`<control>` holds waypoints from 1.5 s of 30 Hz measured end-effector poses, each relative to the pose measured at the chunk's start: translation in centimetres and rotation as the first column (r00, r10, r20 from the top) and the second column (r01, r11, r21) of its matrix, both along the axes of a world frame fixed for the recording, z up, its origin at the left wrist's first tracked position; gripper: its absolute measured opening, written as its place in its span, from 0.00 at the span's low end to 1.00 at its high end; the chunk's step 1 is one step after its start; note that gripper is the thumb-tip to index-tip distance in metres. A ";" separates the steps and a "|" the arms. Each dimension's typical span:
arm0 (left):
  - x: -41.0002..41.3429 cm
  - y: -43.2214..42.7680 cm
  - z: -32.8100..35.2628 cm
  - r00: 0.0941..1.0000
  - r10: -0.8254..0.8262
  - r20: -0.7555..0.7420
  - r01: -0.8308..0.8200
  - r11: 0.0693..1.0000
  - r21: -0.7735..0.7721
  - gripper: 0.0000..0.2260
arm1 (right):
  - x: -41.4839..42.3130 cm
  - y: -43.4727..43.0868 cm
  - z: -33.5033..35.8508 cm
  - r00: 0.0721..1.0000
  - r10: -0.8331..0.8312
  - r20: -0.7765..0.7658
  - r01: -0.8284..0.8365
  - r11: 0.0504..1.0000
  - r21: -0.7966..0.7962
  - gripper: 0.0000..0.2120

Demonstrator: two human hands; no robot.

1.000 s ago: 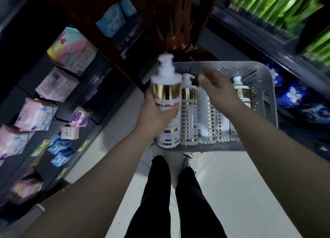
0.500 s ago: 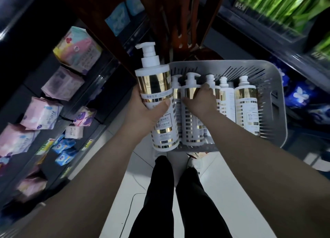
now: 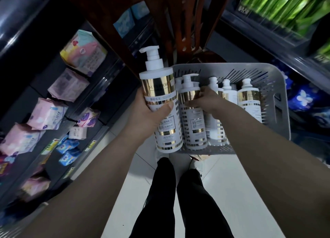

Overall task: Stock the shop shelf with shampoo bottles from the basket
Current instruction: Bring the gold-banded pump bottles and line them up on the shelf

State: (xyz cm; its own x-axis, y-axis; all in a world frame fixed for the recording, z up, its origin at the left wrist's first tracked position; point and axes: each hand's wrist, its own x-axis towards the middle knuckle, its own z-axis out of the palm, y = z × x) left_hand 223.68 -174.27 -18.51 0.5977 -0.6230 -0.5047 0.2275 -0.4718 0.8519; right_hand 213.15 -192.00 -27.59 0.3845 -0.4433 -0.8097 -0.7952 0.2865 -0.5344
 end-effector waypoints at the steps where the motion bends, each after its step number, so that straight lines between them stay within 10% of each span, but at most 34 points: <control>1: -0.1 0.0 0.0 1.000 0.003 0.001 -0.003 1.000 0.002 0.24 | 0.1 0.0 -0.1 1.000 0.024 -0.002 -0.024 0.999 0.021 0.33; 12: -1.8 1.9 3.7 0.997 0.054 0.055 -0.054 0.999 0.000 0.25 | -0.6 1.1 6.2 0.966 0.003 0.259 0.029 0.992 -0.119 0.26; 26: -1.7 9.9 27.0 0.888 0.350 0.299 -0.285 0.928 -0.240 0.30 | 2.3 5.9 35.9 0.723 0.289 0.627 -0.087 0.939 -0.332 0.31; 32: 0.5 16.6 35.9 0.736 0.496 0.461 -0.394 0.867 -0.304 0.18 | 6.6 11.9 45.5 0.553 0.444 0.705 -0.159 0.887 -0.434 0.25; 45: 10.8 33.4 46.3 0.396 0.611 0.685 -0.518 0.765 -0.383 0.25 | 20.8 26.8 56.3 0.250 0.572 0.781 -0.248 0.818 -0.520 0.24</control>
State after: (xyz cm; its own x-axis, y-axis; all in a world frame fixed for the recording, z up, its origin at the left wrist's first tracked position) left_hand 234.50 -140.89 27.78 0.9420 -0.0089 0.3355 -0.3115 -0.3949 0.8643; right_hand 233.92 -165.23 28.74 0.9639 -0.0904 0.2505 0.2307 -0.1865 -0.9550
